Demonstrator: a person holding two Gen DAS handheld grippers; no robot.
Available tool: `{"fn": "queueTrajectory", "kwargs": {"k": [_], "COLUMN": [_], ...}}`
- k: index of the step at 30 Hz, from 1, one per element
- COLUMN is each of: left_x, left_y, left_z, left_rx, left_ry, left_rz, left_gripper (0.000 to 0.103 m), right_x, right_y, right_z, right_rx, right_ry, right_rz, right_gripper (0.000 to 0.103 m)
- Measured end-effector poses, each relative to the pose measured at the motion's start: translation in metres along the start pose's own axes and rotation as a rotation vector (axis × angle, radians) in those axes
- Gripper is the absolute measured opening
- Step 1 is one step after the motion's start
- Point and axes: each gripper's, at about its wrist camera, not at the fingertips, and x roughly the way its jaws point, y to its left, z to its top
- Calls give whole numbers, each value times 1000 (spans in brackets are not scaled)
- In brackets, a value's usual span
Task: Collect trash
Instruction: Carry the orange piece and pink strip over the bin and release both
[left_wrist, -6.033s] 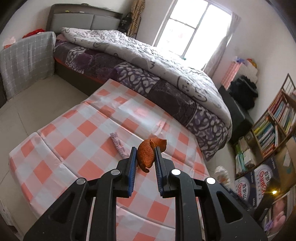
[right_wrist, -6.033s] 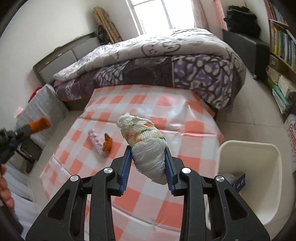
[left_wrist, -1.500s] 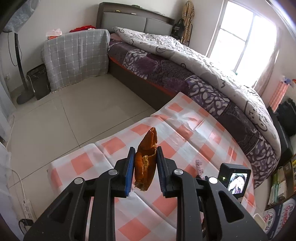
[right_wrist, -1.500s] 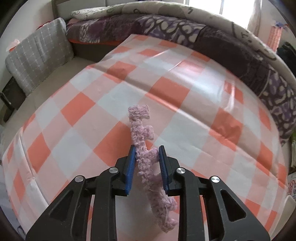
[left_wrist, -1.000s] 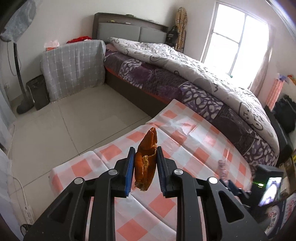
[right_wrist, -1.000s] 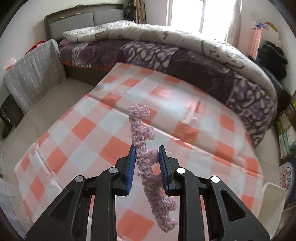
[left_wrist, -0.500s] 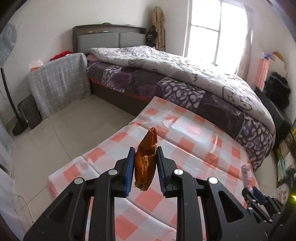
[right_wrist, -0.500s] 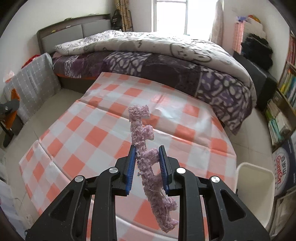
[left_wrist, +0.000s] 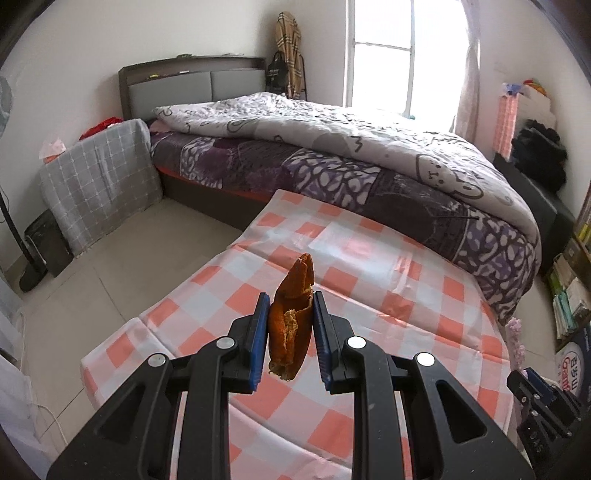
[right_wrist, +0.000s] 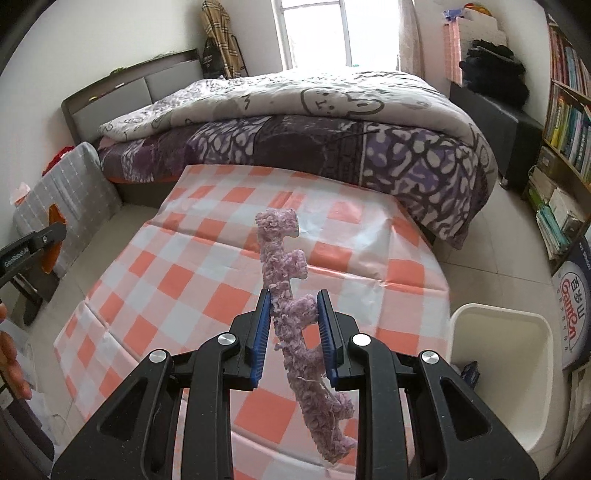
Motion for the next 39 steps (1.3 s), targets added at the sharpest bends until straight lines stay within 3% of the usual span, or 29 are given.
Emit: {"fn": "queueTrajectory", "kwargs": {"k": [30,39], "left_x": [-24,-37], "left_y": [-119,-171], "left_z": [-24,-42], "left_rx": [196,267], "left_ry": [-26,-17], "left_rz": [-127,-214], "left_gripper": [24,24], "right_x": [-44,-54], "right_y": [-132,-179], "right_z": [-3,-14], "right_rx": [158,250], "right_ry": [-8,21], "right_rz": [-148,-202], "right_gripper": [25,27]}}
